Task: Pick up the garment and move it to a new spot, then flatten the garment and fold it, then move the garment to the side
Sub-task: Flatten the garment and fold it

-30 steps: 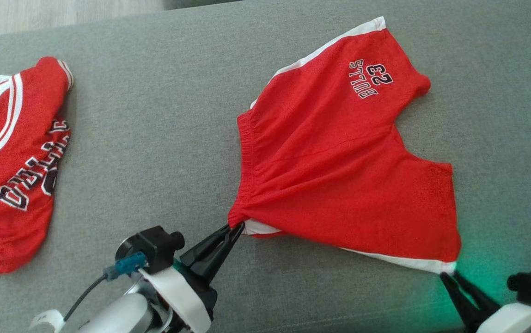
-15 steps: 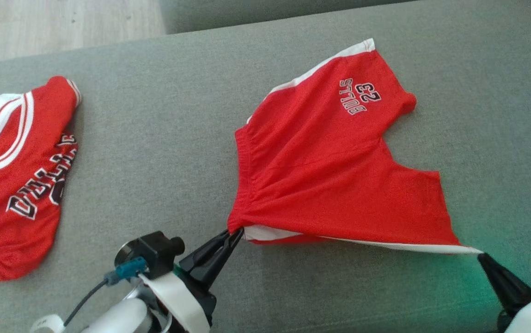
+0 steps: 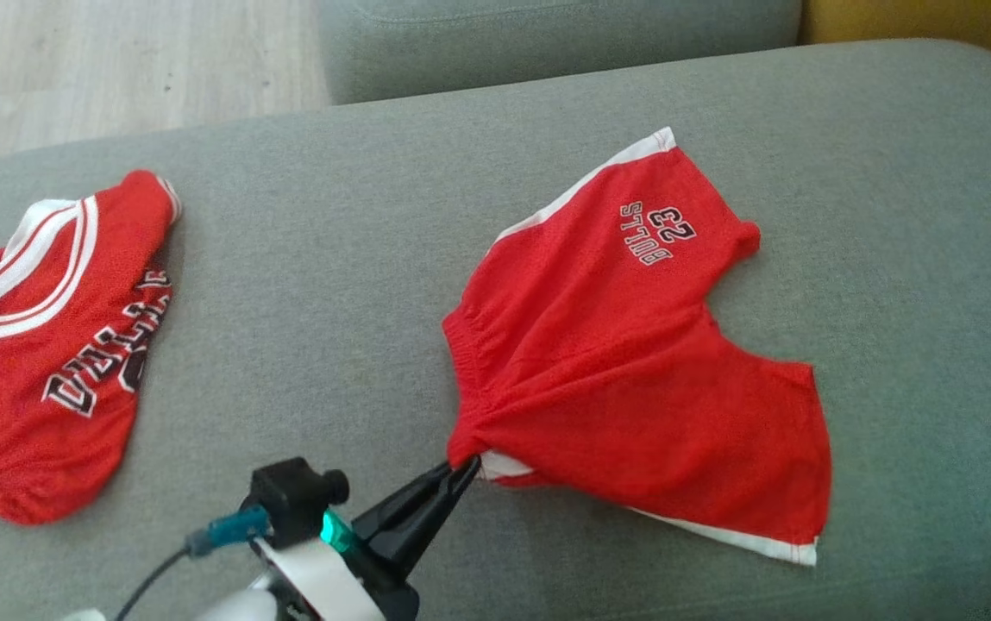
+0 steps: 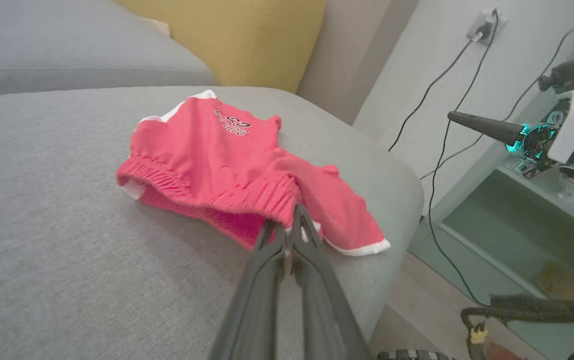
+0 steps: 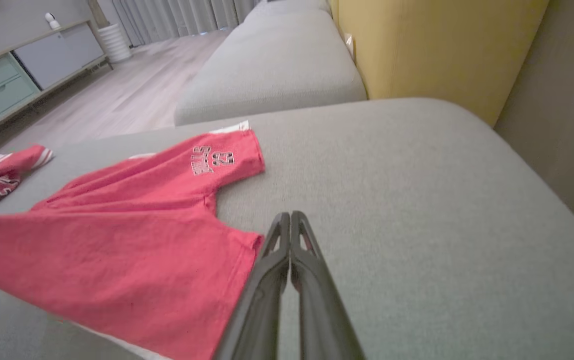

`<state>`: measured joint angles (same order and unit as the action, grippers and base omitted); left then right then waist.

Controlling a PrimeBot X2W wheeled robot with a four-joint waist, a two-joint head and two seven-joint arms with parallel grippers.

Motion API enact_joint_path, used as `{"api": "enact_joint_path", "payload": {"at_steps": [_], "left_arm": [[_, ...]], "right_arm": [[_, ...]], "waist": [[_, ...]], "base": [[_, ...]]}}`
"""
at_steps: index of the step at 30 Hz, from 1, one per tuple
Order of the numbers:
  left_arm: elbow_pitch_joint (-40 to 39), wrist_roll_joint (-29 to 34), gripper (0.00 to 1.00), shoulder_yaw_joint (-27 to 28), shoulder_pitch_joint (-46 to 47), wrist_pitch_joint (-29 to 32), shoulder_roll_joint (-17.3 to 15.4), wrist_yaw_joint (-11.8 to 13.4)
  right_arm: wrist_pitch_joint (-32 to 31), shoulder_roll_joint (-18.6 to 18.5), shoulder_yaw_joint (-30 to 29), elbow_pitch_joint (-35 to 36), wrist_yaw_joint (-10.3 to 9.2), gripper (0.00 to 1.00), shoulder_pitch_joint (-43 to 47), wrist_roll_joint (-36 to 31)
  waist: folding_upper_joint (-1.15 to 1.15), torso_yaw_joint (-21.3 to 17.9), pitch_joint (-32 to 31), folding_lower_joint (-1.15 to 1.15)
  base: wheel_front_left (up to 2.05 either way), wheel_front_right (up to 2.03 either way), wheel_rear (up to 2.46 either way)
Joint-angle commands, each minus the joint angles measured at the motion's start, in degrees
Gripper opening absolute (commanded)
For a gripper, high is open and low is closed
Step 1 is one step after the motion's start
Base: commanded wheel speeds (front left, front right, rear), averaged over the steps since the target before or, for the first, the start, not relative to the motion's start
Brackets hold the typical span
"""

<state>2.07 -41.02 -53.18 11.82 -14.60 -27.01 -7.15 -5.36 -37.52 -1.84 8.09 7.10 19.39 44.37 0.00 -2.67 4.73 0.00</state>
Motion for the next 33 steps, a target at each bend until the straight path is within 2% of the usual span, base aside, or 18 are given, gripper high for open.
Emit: {"api": "enact_joint_path", "payload": {"at_steps": [1,4,7,8,9,13,17,22,33], "left_arm": [[-2.1,-1.9,0.00,2.6,2.0,0.2,-1.3,-0.3],[-3.3,-4.6,0.00,2.3,4.4,1.9,-0.8,-0.3],[-3.3,-4.5,0.00,0.7,7.6,3.9,-1.0,-0.3],[-2.9,-4.2,0.00,0.3,8.6,4.1,-1.1,-0.3],[-2.3,-3.9,0.00,0.0,9.3,4.0,-1.1,-0.3],[0.7,-2.5,0.00,0.0,11.0,2.7,-0.7,-0.3],[2.6,-1.7,0.00,0.1,11.3,1.5,0.0,-0.3],[3.6,-1.2,0.00,0.1,12.1,0.8,0.0,-0.3],[3.7,-0.4,0.00,-0.9,14.8,0.3,-0.3,-0.3]], "right_arm": [[-1.1,-3.3,-1.7,3.2,0.39,0.00,-0.8,0.1],[-4.8,-2.2,-5.0,5.2,0.39,0.00,-0.9,-0.1],[-9.6,0.2,-4.1,6.6,0.39,0.00,-0.4,-0.5],[-10.8,1.4,-3.6,6.8,0.39,0.72,-0.3,-0.7],[-11.7,2.3,-3.0,7.1,0.39,1.00,-0.2,-1.5],[-13.6,5.9,1.5,6.8,0.39,1.00,0.9,-4.1],[-16.4,8.0,7.2,5.2,0.39,1.00,2.7,-3.6],[-17.3,8.8,9.8,1.7,0.39,1.00,2.9,-4.3],[-12.8,9.2,15.3,-7.6,0.39,1.00,-3.3,-3.0]], "waist": [[0.00,0.7,-0.2,0.00],[0.00,2.4,0.4,0.00],[0.00,4.0,2.0,0.00],[0.00,4.3,2.6,0.00],[0.00,4.6,3.2,0.00],[0.00,4.8,4.9,0.00],[0.00,4.3,6.1,0.00],[0.00,3.9,7.6,0.00],[0.00,4.5,9.7,0.00]], "base": [[0.00,0.00,0.00],[0.00,0.00,0.00],[0.00,0.00,0.00],[0.00,0.00,0.00],[0.00,0.00,0.00],[0.00,0.00,0.00],[0.00,0.00,0.00],[0.00,0.00,0.00],[0.00,0.00,0.00]]}}
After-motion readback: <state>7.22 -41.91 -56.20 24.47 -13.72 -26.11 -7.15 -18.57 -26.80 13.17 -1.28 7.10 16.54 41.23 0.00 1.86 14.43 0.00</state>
